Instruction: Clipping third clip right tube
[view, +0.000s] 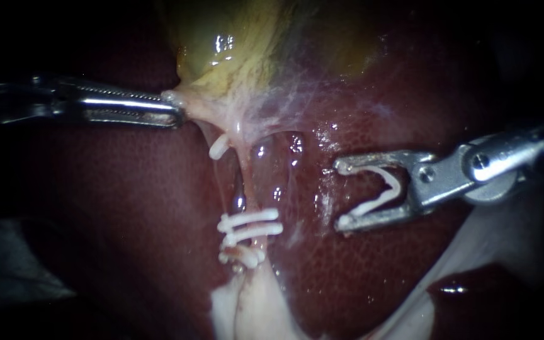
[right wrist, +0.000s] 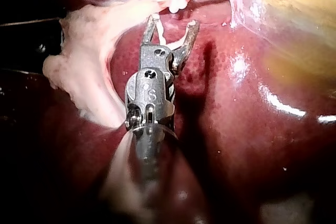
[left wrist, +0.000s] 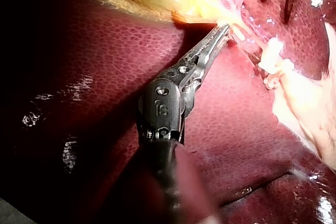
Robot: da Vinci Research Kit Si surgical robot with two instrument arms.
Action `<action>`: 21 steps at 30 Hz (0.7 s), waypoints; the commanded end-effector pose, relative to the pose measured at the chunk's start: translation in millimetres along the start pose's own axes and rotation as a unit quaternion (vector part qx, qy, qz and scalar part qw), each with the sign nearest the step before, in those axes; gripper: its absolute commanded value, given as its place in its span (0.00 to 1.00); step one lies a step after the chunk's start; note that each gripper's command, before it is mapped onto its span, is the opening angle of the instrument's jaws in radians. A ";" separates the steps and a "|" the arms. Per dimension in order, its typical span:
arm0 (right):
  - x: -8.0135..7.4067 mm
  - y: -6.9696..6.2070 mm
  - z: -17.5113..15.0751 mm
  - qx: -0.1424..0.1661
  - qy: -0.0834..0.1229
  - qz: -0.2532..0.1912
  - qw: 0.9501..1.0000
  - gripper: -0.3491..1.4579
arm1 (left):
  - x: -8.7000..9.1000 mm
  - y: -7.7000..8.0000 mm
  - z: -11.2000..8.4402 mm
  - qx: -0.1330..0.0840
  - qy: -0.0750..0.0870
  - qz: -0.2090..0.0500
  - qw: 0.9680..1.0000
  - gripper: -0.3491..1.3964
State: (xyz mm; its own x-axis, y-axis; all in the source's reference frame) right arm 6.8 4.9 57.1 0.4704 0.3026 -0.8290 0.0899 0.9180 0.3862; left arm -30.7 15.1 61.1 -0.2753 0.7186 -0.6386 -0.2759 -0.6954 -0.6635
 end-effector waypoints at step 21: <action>-6.2 5.8 11.7 0.034 0.089 0.171 0.981 0.47 | -0.1 0.1 0.2 0.001 0.000 0.000 1.000 0.00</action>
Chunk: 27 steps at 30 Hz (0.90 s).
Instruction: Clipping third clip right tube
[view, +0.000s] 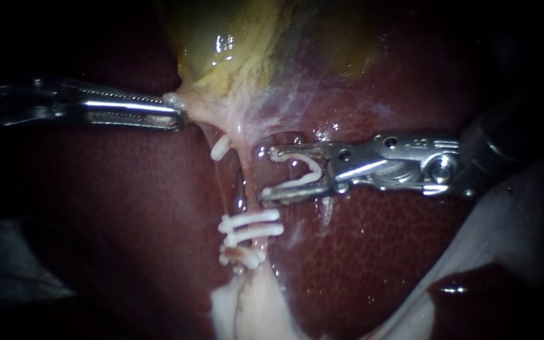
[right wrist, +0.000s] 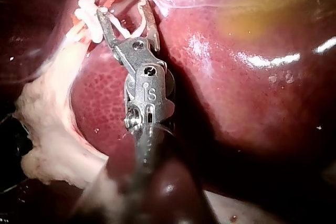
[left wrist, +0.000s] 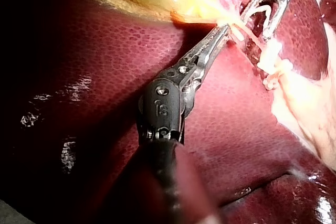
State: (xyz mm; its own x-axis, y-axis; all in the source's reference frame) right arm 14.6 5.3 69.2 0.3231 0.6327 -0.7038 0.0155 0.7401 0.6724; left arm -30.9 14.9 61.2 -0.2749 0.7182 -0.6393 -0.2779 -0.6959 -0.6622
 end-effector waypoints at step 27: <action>4.6 -2.4 3.8 0.110 0.097 0.088 0.985 0.44 | 0.1 0.2 -0.1 0.000 0.000 0.000 1.000 0.00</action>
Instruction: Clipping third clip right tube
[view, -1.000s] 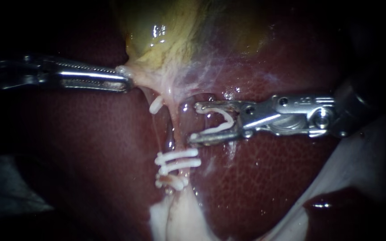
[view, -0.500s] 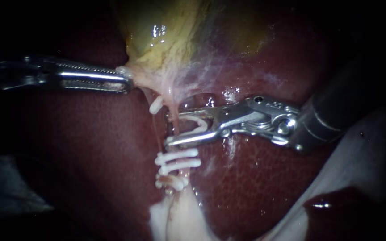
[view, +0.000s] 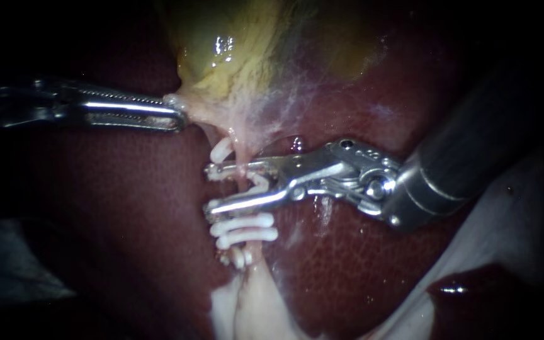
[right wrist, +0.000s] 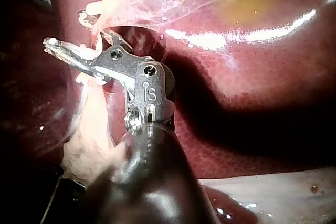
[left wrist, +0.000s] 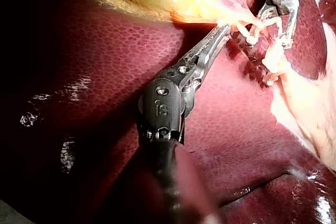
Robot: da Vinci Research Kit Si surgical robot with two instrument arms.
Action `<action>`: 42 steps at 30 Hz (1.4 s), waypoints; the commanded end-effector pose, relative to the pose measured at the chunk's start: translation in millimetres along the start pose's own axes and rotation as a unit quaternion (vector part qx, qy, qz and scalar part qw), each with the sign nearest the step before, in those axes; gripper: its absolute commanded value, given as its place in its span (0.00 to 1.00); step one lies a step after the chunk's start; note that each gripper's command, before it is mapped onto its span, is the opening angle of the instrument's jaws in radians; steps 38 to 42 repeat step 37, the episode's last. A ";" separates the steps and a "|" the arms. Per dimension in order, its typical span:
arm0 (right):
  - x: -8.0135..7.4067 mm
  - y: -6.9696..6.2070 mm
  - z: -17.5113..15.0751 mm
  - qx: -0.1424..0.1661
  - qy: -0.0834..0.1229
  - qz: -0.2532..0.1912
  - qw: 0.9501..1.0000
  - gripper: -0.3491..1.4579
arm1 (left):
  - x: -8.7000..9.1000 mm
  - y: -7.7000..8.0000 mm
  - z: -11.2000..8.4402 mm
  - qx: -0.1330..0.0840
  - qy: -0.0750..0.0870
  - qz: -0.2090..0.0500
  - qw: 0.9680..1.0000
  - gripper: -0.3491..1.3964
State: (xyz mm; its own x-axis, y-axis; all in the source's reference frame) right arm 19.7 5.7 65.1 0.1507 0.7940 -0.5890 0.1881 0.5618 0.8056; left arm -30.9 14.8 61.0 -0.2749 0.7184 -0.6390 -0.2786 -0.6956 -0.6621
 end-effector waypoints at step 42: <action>1.4 -1.2 -2.1 0.007 0.000 0.009 1.000 0.00 | 0.0 -0.1 0.1 0.000 0.000 0.000 1.000 0.00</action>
